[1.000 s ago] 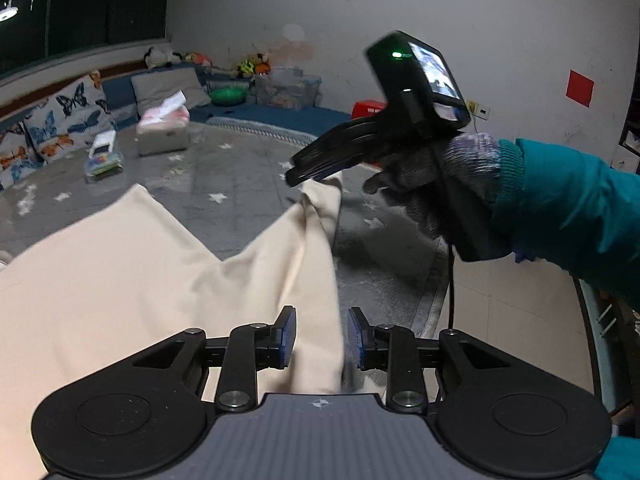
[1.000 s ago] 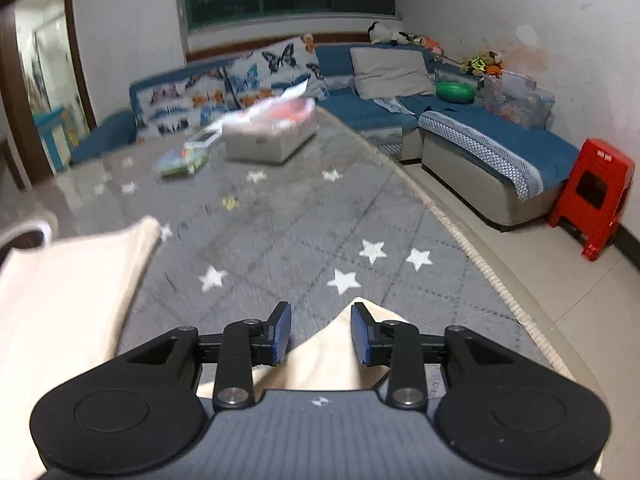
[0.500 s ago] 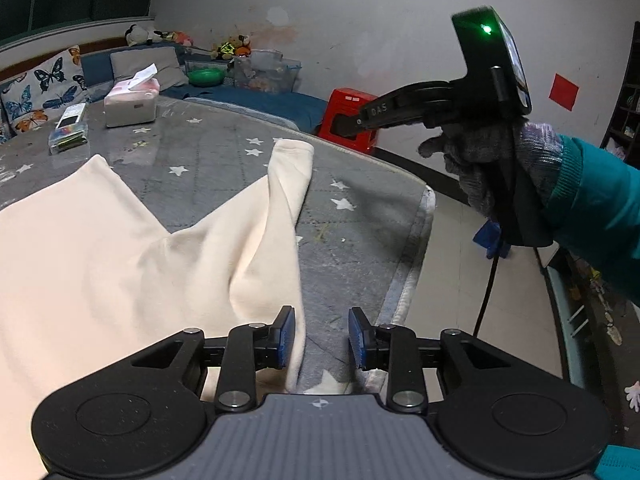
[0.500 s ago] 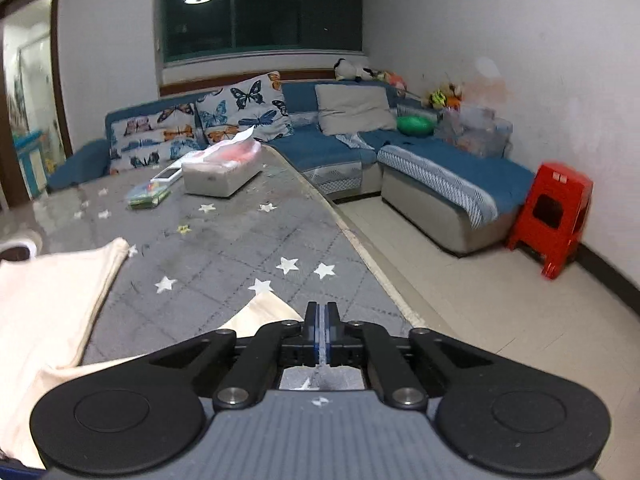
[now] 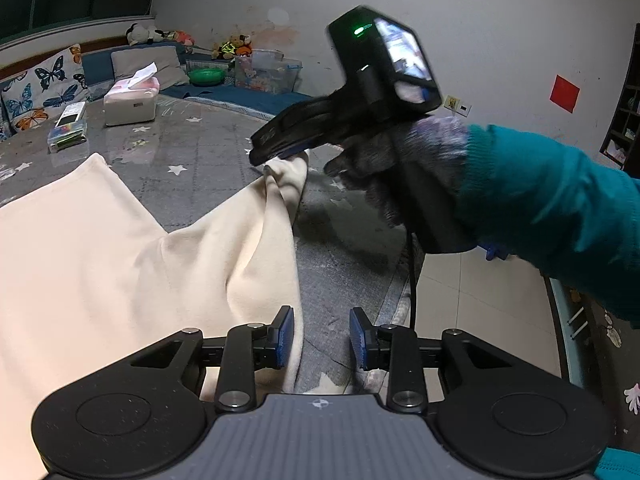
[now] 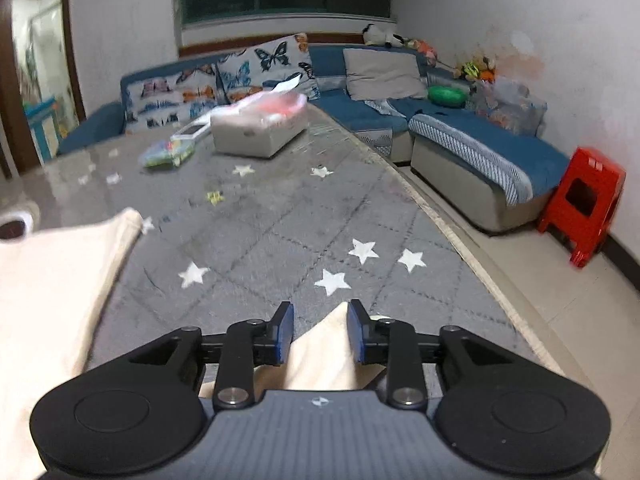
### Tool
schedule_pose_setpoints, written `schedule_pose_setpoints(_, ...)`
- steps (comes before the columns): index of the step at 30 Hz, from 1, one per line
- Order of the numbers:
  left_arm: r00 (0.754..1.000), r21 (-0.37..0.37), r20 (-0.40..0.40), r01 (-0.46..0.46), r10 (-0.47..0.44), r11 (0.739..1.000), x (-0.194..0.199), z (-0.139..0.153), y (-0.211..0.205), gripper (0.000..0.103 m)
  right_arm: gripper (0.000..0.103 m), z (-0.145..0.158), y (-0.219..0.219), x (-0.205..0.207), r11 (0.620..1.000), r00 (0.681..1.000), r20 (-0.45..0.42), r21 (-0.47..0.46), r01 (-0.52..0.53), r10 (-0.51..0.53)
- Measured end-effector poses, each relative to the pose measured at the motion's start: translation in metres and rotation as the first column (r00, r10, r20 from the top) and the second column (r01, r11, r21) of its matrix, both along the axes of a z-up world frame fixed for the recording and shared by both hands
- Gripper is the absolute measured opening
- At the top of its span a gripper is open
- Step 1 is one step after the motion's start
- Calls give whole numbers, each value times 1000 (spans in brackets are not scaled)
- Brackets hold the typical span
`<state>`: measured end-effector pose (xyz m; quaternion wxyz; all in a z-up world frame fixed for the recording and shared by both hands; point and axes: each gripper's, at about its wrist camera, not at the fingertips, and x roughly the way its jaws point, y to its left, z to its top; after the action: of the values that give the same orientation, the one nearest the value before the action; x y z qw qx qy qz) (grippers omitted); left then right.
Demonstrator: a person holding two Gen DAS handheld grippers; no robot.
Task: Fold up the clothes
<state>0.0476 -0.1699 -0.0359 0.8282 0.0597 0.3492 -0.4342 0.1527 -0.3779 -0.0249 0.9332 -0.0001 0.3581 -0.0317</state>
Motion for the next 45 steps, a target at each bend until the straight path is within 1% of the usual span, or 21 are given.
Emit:
schedule_pose_setpoints(2,1000,-2,-1,0,0,1000,0,0,0,33,15,0,4,0,999,1000,-1,-40,-12,12)
schedule_pose_setpoints(3,1000,-2,0,0,0,1000,0,0,0,33,6,1,4,-1,999,1000,-2,-52,-16,16)
schedule_pose_setpoints(4,1000,-3,0,0,0,1000,0,0,0,33,4,3,2,-3,999,1000,10,-51,-14,15)
schedule_pose_setpoints(8,1000,-6,-1,-1,1,1000,0,-1,0,33,3,20,-8,-20,999,997,74,-48,-8,11)
schedule_pose_setpoints(12,1000,-5,2,2,-2,1000,0,-1,1,33,3,40,-22,-48,999,990,144,-47,23,-16)
schedule_pose_setpoints(15,1000,-6,3,5,-5,1000,0,-1,1,33,3,46,-38,-68,996,988,143,-46,71,-64)
schedule_pose_setpoints(17,1000,-7,2,8,-8,1000,-1,-1,2,34,3,41,-49,-77,993,989,110,-53,108,-102)
schedule_pose_setpoints(19,1000,-4,3,10,-10,1000,-2,-1,2,35,4,33,-57,-81,989,989,69,-67,132,-127)
schedule_pose_setpoints(20,1000,-4,3,10,-10,1000,-2,0,2,35,6,31,-59,-82,987,989,65,-72,140,-136)
schedule_pose_setpoints(23,1000,-9,7,-3,3,1000,-5,4,6,35,9,33,-53,-83,995,993,69,-35,93,-91)
schedule_pose_setpoints(24,1000,-12,9,-9,9,1000,-6,5,8,35,11,33,-51,-84,997,995,71,-23,77,-75)
schedule_pose_setpoints(26,999,-23,14,-31,32,999,-5,9,13,35,23,33,-46,-84,999,996,73,2,44,-44)
schedule_pose_setpoints(27,999,-30,16,-47,48,998,-4,11,16,36,31,30,-41,-82,1000,998,56,15,14,-15)
schedule_pose_setpoints(30,995,-47,22,-100,101,994,0,17,29,39,32,18,-30,-72,999,999,7,26,-34,34)
schedule_pose_setpoints(31,992,-50,25,-121,123,991,2,19,34,41,32,13,-29,-68,999,999,-3,31,-32,32)
schedule_pose_setpoints(33,985,-53,35,-169,171,984,6,23,47,41,34,4,-26,-59,999,999,-21,40,-29,30)
schedule_pose_setpoints(35,972,-52,43,-228,230,972,13,26,62,41,35,4,-26,-52,999,999,-16,29,-30,31)
schedule_pose_setpoints(38,940,-42,39,-338,340,940,28,27,87,42,35,5,-25,-40,999,999,-23,14,-38,38)
schedule_pose_setpoints(41,892,-39,22,-450,451,892,36,27,116,42,35,4,-24,-31,999,999,-25,5,-44,44)
schedule_pose_setpoints(43,854,-35,36,-518,519,855,34,29,137,42,36,3,-23,-25,999,999,-26,0,-48,48)
schedule_pose_setpoints(45,801,-18,83,-593,592,805,26,31,160,42,36,3,-22,-24,999,998,-26,-6,-54,54)
